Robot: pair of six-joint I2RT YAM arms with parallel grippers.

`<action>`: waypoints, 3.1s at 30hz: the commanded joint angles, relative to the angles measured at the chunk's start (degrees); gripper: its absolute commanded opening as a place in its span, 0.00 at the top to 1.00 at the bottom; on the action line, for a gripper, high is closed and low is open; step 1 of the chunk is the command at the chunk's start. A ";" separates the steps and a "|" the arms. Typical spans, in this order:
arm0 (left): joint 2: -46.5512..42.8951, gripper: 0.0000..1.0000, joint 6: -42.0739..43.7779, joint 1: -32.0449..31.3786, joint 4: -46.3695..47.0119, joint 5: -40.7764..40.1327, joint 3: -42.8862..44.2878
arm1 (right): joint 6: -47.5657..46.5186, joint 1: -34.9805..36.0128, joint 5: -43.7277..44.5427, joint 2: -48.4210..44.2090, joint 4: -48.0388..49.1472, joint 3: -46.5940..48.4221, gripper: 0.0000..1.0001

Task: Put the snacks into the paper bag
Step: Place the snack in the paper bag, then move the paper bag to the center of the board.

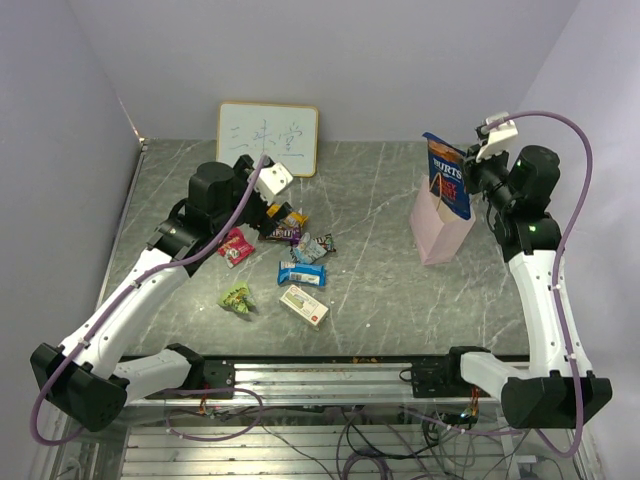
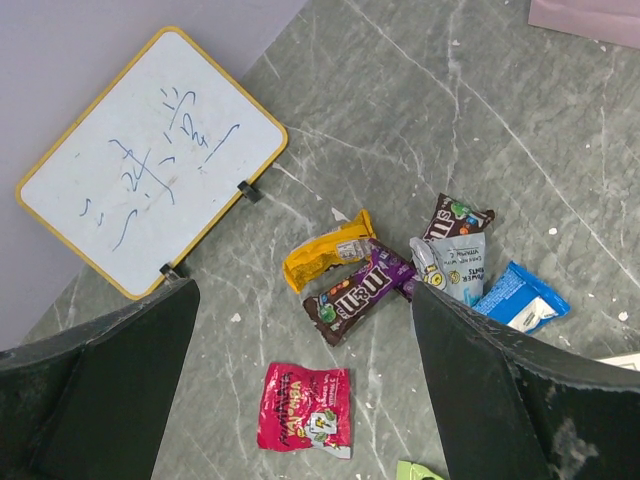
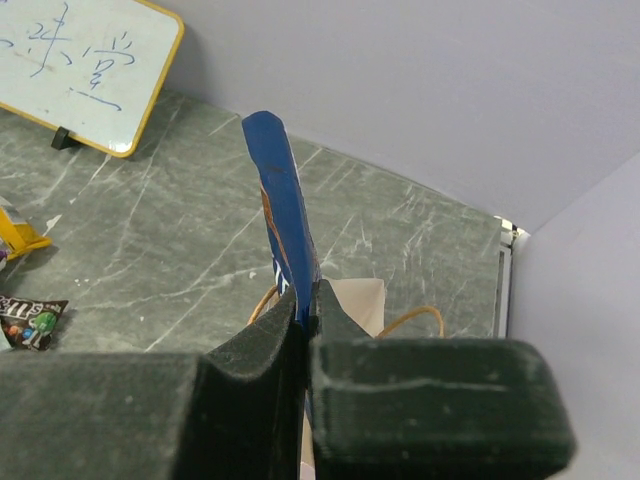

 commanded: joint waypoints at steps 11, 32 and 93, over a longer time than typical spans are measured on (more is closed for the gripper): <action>-1.28 0.01 0.81 0.51 2.99 1.40 -1.95 | -1.77 -2.36 -4.54 0.99 4.21 -1.39 1.00; -1.30 0.00 1.75 0.51 2.76 3.55 -2.57 | 0.87 -3.44 3.93 -4.44 4.10 -16.36 0.95; -4.18 0.01 3.48 0.60 2.03 6.91 -4.94 | 0.92 -4.12 12.02 5.95 -4.94 -11.75 0.95</action>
